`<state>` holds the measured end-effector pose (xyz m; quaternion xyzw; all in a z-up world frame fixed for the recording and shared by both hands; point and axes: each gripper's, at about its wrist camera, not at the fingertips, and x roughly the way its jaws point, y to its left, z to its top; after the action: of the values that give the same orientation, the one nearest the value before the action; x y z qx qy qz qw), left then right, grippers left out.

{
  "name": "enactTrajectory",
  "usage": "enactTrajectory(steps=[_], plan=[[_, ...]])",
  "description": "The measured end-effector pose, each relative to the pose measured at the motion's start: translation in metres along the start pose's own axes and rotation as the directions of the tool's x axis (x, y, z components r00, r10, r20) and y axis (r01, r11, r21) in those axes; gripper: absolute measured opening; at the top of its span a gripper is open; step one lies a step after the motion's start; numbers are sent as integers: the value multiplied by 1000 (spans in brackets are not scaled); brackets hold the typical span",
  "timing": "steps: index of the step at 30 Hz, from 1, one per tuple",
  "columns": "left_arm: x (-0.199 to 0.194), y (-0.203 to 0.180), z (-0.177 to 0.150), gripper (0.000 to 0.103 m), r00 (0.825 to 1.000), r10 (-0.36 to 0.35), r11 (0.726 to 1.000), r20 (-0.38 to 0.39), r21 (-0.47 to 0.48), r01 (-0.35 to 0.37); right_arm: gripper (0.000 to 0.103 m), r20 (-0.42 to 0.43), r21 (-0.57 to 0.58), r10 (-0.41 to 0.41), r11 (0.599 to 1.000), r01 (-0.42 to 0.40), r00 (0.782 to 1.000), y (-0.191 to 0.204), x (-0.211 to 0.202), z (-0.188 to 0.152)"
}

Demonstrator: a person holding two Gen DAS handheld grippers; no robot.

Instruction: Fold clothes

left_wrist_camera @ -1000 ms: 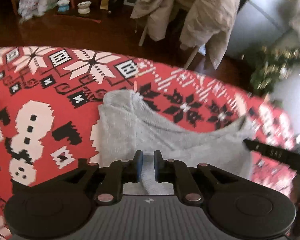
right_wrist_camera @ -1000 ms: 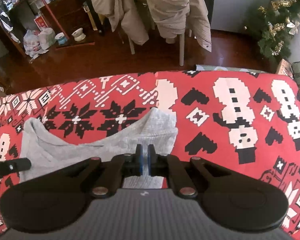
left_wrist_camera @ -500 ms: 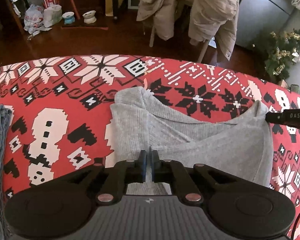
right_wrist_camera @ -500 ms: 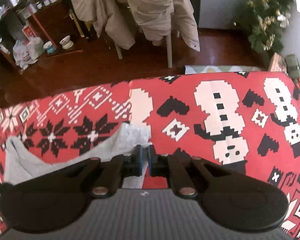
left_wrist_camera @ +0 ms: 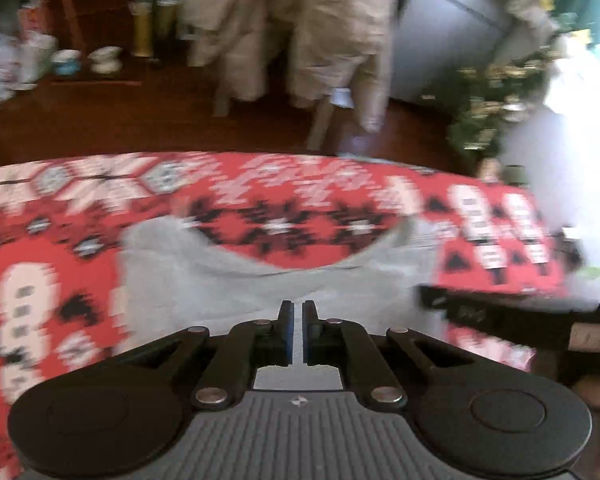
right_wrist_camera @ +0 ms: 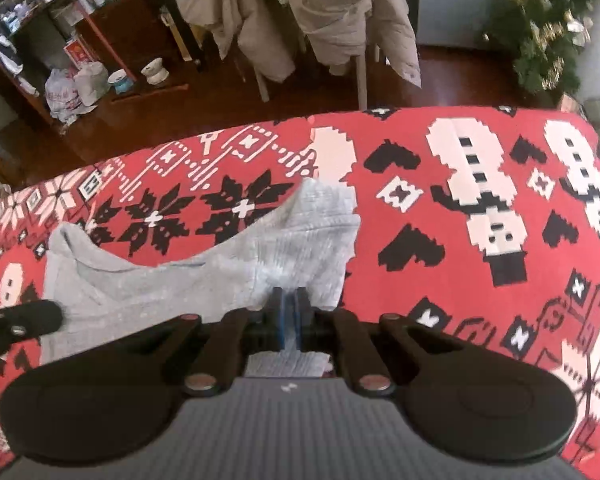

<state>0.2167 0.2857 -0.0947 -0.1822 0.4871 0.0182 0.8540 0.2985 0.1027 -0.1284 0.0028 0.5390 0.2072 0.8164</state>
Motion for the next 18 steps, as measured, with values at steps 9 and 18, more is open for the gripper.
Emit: enactTrajectory(steps=[9,18], plan=[[55,-28,5,0,961,-244,969,-131,12,248,5,-43,111,89,990,-84,995,-25,-13,-28],[65,-36,-3,1,964,-207,973,-164,68,221,9,1,156,125,980,-124,992,-35,-20,-28]])
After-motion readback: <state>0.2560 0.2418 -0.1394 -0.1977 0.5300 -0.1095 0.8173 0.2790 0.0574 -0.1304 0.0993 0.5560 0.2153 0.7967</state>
